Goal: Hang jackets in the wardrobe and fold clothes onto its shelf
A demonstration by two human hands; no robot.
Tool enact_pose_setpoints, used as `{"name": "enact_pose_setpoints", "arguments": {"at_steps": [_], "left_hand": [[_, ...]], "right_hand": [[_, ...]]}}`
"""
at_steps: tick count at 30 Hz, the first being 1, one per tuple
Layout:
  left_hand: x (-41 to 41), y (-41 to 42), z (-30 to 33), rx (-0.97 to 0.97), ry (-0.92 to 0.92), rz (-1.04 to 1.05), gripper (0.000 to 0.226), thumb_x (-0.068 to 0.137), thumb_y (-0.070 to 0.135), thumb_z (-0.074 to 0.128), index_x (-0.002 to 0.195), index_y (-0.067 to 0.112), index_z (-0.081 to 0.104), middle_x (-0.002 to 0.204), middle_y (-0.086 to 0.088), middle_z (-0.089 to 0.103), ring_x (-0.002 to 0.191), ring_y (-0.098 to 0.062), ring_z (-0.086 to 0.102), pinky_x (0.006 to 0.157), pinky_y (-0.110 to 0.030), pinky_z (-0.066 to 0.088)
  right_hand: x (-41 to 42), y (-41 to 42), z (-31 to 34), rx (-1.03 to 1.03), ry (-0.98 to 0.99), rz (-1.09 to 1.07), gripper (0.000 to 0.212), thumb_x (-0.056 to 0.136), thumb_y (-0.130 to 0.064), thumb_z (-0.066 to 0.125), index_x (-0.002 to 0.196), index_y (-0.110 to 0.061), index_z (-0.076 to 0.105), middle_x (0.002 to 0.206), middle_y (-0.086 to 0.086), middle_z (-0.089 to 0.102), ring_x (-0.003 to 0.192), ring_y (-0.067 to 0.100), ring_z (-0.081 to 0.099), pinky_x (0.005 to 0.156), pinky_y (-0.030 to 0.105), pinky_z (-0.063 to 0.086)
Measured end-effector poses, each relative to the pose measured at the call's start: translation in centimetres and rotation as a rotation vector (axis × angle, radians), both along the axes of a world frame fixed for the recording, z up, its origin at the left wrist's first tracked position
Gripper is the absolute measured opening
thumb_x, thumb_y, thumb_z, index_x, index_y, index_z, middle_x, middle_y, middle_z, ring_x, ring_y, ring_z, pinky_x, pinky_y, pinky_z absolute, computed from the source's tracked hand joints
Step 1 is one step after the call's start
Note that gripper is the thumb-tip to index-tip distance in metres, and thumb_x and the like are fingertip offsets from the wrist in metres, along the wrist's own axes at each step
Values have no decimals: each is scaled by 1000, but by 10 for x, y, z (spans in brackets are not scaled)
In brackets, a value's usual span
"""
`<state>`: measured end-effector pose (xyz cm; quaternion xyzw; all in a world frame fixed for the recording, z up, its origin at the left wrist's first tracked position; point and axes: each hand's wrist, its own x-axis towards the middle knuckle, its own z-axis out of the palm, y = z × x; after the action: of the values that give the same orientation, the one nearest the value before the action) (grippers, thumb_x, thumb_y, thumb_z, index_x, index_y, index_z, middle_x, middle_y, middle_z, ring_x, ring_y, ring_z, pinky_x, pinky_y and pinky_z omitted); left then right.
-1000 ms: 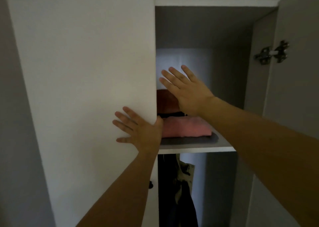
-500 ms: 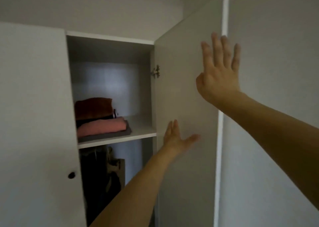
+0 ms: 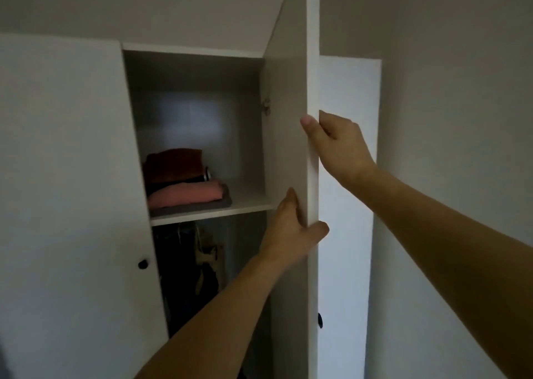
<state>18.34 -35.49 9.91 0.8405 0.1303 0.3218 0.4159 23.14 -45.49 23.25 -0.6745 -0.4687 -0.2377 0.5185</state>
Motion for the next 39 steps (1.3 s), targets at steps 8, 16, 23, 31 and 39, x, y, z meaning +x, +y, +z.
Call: {"name": "enact_pose_setpoints", "arguments": {"at_steps": [8,16,23,31,39], "left_hand": [[-123,114,-5,587,-132,335,55,95,48,39,129,7,52,86,4,65,64,-4,57,65,-29,58],[-160,245,-9,849,241,881,85,100,47,38,148,21,-27,162,-5,-12,149,-29,4,114,-57,28],[-153,331,18,1173,463,932,109,85,67,50,151,20,-22,159,-3,-27,146,-29,-21,107,-74,3],[-129,387,15,1174,473,937,105,86,66,48,152,20,-21,158,2,-30,145,-30,-24,103,-77,0],[-119,420,4,1205,452,896,93,91,64,36,153,20,-17,159,1,-25,147,-32,-20,104,-78,7]], "right_hand": [[-41,122,-19,-90,-94,270,56,98,-49,42,150,-32,28,155,-7,31,139,11,34,114,29,27],[-55,246,-53,-693,-325,90,103,85,-44,68,153,-29,-9,161,-2,-15,149,22,1,119,48,17],[-51,330,-91,-754,-408,-154,130,77,-55,71,141,-24,-37,149,7,-43,144,30,-25,116,48,-8],[-23,371,-108,-715,-545,-293,123,83,-49,67,140,-21,-39,148,10,-44,142,32,-28,119,50,-4],[2,392,-115,-701,-582,-301,118,87,-48,62,140,-24,-40,147,7,-46,138,29,-35,116,46,-12]]}}
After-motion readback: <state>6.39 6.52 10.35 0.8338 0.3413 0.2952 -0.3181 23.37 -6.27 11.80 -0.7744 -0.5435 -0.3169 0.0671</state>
